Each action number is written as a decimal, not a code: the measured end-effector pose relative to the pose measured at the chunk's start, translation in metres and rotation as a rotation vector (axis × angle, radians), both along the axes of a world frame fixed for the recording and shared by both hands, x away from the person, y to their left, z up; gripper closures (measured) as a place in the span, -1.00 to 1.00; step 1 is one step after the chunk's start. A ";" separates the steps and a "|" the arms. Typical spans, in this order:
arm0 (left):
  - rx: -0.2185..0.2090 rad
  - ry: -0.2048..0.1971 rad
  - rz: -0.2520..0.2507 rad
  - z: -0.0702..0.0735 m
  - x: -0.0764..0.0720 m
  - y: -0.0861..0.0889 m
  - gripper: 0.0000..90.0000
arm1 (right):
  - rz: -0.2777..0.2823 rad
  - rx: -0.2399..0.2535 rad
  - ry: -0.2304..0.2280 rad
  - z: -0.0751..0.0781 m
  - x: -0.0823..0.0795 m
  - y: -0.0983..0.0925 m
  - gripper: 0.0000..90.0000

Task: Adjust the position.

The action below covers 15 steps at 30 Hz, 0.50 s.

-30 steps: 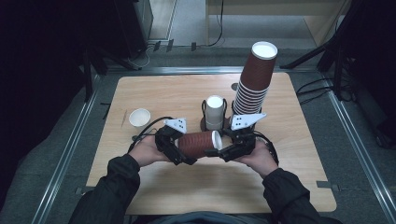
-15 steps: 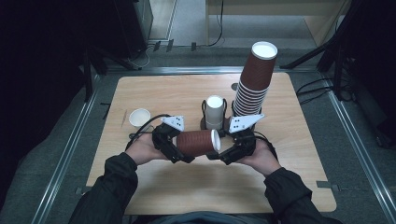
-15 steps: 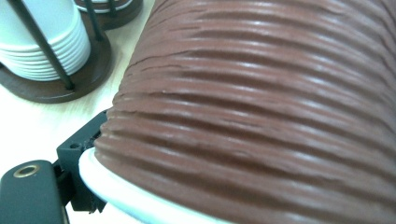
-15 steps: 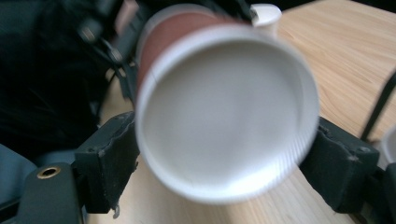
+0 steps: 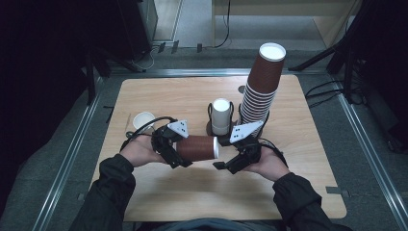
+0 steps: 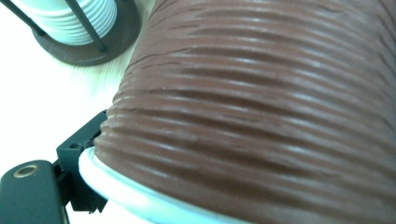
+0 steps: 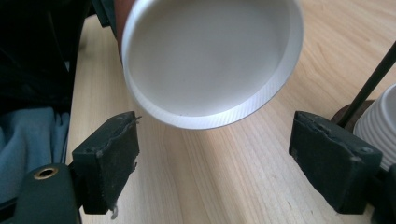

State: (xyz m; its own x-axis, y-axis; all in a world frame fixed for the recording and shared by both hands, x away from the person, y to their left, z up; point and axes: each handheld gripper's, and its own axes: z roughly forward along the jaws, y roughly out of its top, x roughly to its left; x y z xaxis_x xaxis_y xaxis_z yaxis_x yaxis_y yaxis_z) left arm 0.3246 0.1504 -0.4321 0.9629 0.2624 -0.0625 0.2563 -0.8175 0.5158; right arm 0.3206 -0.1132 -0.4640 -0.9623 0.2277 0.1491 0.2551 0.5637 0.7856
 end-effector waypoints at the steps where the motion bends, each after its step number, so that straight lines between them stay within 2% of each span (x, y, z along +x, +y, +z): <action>1: 0.011 0.003 -0.002 -0.001 0.000 -0.001 -0.82 | 0.000 -0.005 0.006 -0.001 0.000 0.001 -0.64; 5: 0.072 0.001 -0.006 -0.004 0.001 -0.005 -0.82 | 0.010 -0.033 0.005 -0.003 -0.001 0.002 -0.64; 6: 0.072 0.001 -0.006 -0.004 0.001 -0.005 -0.82 | 0.010 -0.033 0.005 -0.003 -0.001 0.002 -0.64; 11: 0.151 -0.008 -0.010 -0.007 0.004 -0.010 -0.82 | 0.009 -0.053 0.009 -0.006 0.000 0.003 -0.64; 15: 0.196 0.003 -0.020 -0.012 0.005 -0.015 -0.82 | 0.007 -0.079 0.014 -0.008 0.001 0.003 -0.64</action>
State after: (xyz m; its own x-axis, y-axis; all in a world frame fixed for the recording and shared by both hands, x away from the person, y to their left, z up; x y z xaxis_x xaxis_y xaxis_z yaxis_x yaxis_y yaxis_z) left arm 0.3296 0.1352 -0.4446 0.9679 0.2508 -0.0153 0.2405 -0.9070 0.3456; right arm 0.3217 -0.1101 -0.4719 -0.9619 0.2321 0.1442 0.2611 0.6256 0.7352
